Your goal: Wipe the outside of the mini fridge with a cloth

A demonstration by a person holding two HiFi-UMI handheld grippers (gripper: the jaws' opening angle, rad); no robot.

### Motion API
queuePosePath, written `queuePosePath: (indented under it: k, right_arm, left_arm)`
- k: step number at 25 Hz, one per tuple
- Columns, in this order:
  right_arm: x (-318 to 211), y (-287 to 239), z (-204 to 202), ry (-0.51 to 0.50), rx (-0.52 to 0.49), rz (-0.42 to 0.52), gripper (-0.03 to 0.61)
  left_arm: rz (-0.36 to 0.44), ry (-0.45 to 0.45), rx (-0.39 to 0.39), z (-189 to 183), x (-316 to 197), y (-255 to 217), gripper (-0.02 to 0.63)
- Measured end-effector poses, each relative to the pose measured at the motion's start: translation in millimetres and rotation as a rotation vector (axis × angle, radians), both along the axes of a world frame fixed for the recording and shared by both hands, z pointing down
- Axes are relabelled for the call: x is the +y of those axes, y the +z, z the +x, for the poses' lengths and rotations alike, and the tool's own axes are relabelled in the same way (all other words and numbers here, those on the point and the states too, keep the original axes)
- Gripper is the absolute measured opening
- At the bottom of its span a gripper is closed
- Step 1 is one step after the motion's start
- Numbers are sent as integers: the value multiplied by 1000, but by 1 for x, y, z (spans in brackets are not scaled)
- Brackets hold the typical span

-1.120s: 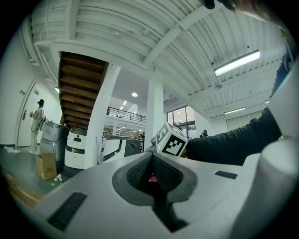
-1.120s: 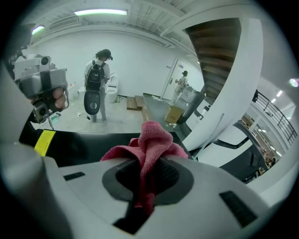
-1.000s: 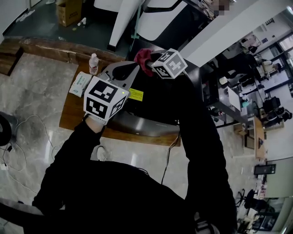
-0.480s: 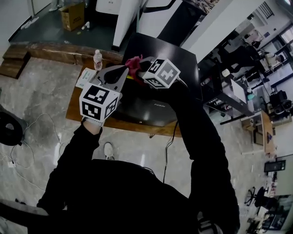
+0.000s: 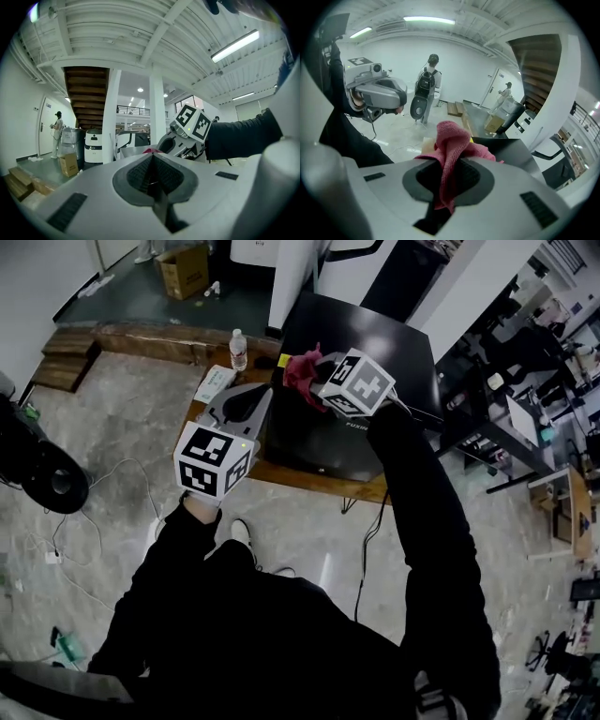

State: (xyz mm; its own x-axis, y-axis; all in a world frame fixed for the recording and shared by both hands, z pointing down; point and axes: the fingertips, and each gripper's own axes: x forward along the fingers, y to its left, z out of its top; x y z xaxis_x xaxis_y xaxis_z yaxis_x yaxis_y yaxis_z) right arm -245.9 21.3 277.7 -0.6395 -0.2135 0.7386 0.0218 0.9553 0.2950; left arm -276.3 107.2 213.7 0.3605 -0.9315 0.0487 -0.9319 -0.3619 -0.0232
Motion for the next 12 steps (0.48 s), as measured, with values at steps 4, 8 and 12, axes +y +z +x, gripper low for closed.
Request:
queuePosePath:
  k: [4, 8, 12]
  right_arm:
    - [-2, 1, -6, 42, 15, 42, 51]
    - [-12, -17, -18, 160, -153, 139, 51]
    - [-10, -49, -41, 352, -464, 192, 51]
  left_arm:
    - [8, 26, 14, -15, 3, 0, 5]
    - [29, 84, 22, -41, -10, -1, 5]
    - [49, 161, 27, -84, -26, -4, 5]
